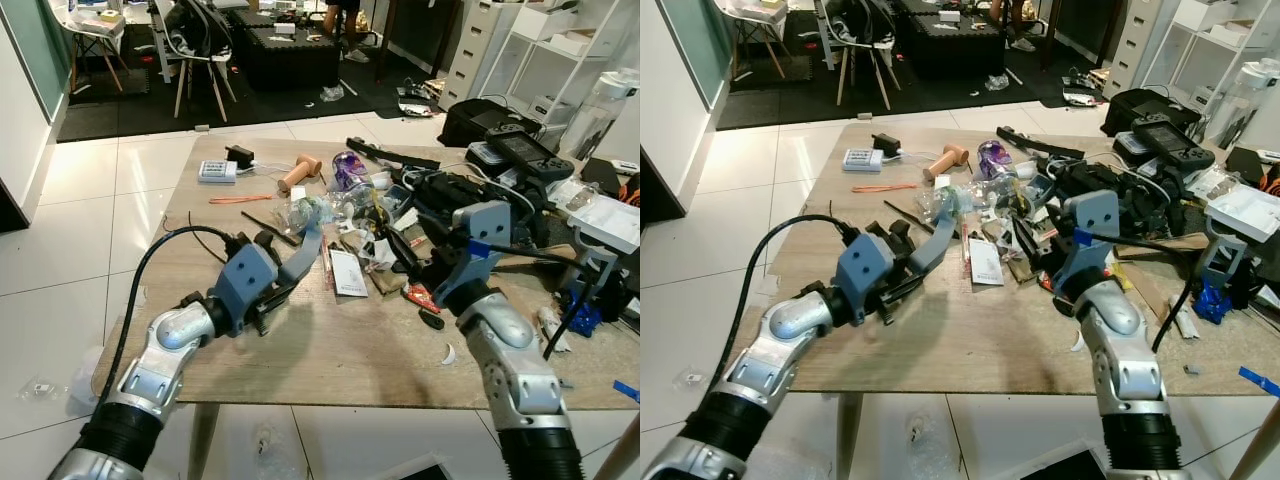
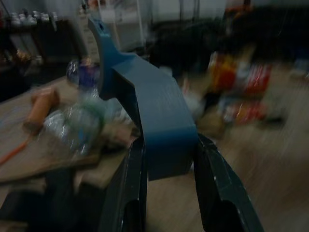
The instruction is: Picking trash to rubbish bin
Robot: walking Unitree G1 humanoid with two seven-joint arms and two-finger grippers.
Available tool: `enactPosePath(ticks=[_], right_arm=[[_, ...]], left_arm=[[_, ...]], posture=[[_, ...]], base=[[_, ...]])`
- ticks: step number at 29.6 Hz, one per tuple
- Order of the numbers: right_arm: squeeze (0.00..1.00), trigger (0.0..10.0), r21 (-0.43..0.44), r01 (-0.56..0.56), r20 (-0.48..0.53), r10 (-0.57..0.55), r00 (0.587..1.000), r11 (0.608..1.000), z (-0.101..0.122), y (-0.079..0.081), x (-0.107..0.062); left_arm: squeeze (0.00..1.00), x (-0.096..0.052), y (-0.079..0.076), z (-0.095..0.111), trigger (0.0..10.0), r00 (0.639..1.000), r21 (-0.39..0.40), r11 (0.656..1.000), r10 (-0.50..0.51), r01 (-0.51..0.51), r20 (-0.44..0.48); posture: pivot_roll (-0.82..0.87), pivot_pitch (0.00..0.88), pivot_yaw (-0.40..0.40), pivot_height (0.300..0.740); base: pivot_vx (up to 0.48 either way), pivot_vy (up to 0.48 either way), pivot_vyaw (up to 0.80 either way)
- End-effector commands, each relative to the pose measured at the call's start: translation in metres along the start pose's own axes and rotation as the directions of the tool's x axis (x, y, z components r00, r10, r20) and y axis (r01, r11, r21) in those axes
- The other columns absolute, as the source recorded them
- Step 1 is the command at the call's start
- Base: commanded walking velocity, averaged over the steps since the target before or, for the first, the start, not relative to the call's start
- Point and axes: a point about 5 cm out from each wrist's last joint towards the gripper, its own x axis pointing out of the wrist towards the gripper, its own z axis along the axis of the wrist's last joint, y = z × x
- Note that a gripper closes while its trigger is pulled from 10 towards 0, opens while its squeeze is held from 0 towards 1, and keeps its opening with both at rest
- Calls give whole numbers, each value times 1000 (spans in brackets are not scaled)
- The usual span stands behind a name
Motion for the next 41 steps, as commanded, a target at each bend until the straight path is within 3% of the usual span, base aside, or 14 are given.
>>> enactPosePath(ticks=[1, 7, 8, 11, 13, 14, 15, 16, 17, 18, 21, 23, 26, 41], right_arm=[[1000, 10000, 4, 31, -24, -31, 999, 1000, -7, -4, -3], [949, 10000, -57, 26, -24, -28, 999, 998, -10, 2, -3], [0, 10000, -52, 22, -25, -24, 999, 998, -10, 3, -2], [0, 10000, -48, 19, -27, -21, 999, 999, -10, 4, -2], [0, 10000, -47, -10, -30, 9, 1000, 999, -11, 10, -1], [0, 10000, -48, -20, -29, 19, 999, 999, -11, 13, 0], [0, 10000, -48, -26, -29, 24, 999, 999, -11, 14, 0], [0, 10000, -37, -22, -16, 21, 1000, 999, -10, 15, 1], [0, 10000, -30, -18, -6, 18, 1000, 999, -9, 16, 2], [0, 10000, -26, -5, 3, 5, 1000, 1000, -8, 15, 3], [0, 10000, -27, 4, 13, -4, 1000, 1000, -7, 17, 3], [0, 10000, -62, 15, 17, -14, 1000, 998, -8, 19, 3], [0, 10000, -72, 25, 19, -23, 1000, 997, -9, 21, 2], [0, 10000, -77, 14, 35, -12, 999, 997, -9, 27, 2]], left_arm=[[0, -1, -2, 6, 0, 998, -99, 995, 33, -28, 47], [0, -2, 15, 22, 0, 958, -292, 934, 254, -208, 129], [0, -5, 17, 25, 0, 956, -327, 923, 257, -201, 139], [0, -6, 17, 26, 0, 956, -350, 917, 255, -191, 146], [0, -12, 9, 33, 0, 963, -394, 916, 168, -74, 210], [0, -15, 5, 35, 1804, 966, -393, 919, 134, -38, 221], [0, -16, 3, 35, 1804, 967, -392, 920, 115, -18, 225], [0, -17, 3, 34, 4118, 968, -381, 924, 116, -24, 220], [0, -17, 3, 34, 4118, 969, -377, 926, 120, -31, 215], [0, -16, 5, 34, 10000, 965, -388, 920, 150, -57, 215], [0, -13, 13, 35, 10000, 948, -394, 907, 244, -149, 203], [0, -10, 21, 30, 10000, 939, -225, 931, 320, -286, 129], [0, -10, 23, 29, 10000, 939, -186, 935, 325, -302, 113], [0, -10, 21, 27, 10000, 915, -204, 914, 381, -351, 135]], posture=[[-99, 76, -48, 740], [-96, 78, -50, 740], [-93, 76, -51, 740], [-93, 76, -51, 740], [-90, 75, -53, 740], [-87, 76, -53, 740], [-87, 76, -53, 740], [-86, 75, -53, 740], [-86, 75, -53, 740], [-91, 75, -53, 740], [-91, 71, -53, 740], [-91, 71, -53, 740], [-87, 66, -52, 740], [-86, 41, -60, 740]], base=[[0, 0, 0], [0, 0, 0], [0, 0, 0], [0, 0, 0], [0, 0, 0], [0, 0, 0], [0, 0, 0], [0, 0, 0], [0, 0, 0], [0, 0, -800], [0, 0, -800], [0, 0, -800], [0, 0, -800], [0, 0, -800]])
